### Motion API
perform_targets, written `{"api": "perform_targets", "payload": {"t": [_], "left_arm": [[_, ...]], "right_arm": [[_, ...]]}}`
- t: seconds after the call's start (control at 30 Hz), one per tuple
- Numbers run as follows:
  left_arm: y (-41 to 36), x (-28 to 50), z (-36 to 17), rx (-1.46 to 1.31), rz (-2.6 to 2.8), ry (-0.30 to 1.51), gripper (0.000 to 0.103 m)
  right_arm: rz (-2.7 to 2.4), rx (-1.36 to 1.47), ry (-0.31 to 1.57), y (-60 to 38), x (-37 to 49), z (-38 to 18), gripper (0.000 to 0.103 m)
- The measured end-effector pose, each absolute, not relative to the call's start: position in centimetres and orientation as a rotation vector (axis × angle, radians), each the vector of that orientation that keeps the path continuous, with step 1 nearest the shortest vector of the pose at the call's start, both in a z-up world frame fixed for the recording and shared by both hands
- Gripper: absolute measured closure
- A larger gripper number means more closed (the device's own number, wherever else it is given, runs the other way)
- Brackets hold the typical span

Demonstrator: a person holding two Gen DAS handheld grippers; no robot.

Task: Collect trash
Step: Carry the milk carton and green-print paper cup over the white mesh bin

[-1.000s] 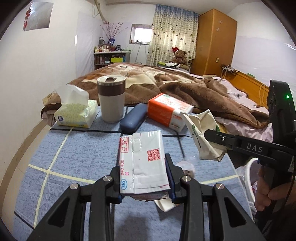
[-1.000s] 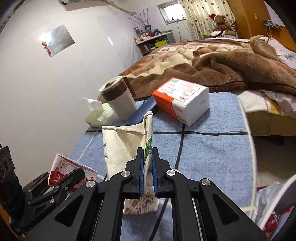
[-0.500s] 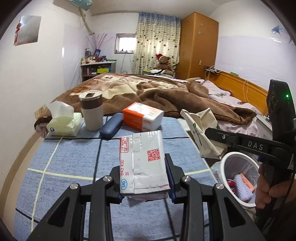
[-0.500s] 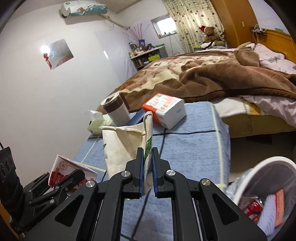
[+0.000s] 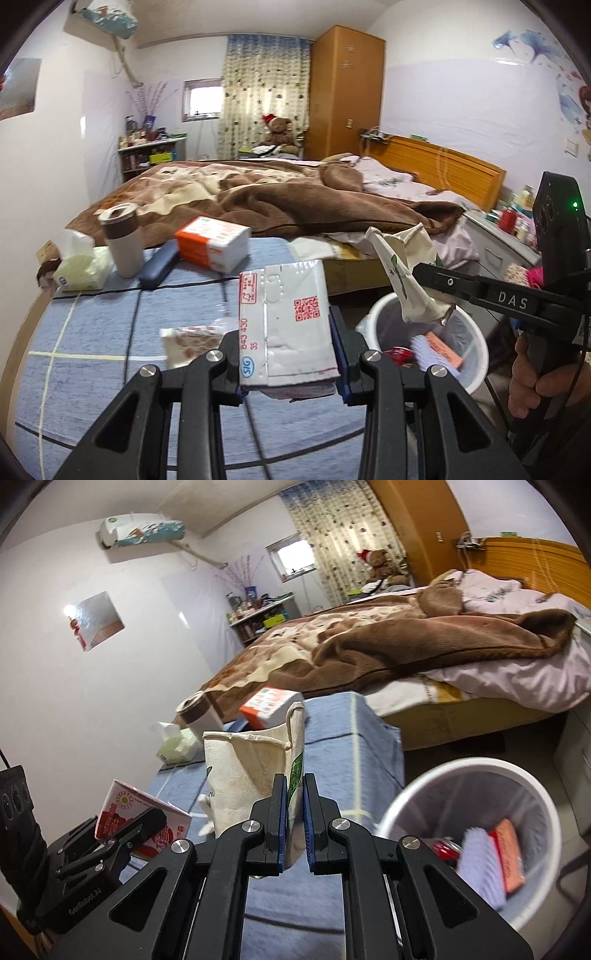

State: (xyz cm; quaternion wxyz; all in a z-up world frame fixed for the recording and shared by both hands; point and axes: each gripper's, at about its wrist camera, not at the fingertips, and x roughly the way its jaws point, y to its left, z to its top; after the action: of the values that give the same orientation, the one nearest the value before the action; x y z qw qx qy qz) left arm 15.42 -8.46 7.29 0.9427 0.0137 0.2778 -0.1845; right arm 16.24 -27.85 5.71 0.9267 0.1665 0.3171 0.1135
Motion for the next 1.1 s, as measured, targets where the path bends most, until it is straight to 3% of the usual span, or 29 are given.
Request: {"api": "perform_targets", "payload": {"t": [1.1], "left_arm": [[-24.7, 14.6, 1.9, 0.171, -0.665, 0.699, 0.066]], "right_arm": [[-0.177, 0.347, 0.742, -39.3, 10.9, -0.3, 0.095]]}}
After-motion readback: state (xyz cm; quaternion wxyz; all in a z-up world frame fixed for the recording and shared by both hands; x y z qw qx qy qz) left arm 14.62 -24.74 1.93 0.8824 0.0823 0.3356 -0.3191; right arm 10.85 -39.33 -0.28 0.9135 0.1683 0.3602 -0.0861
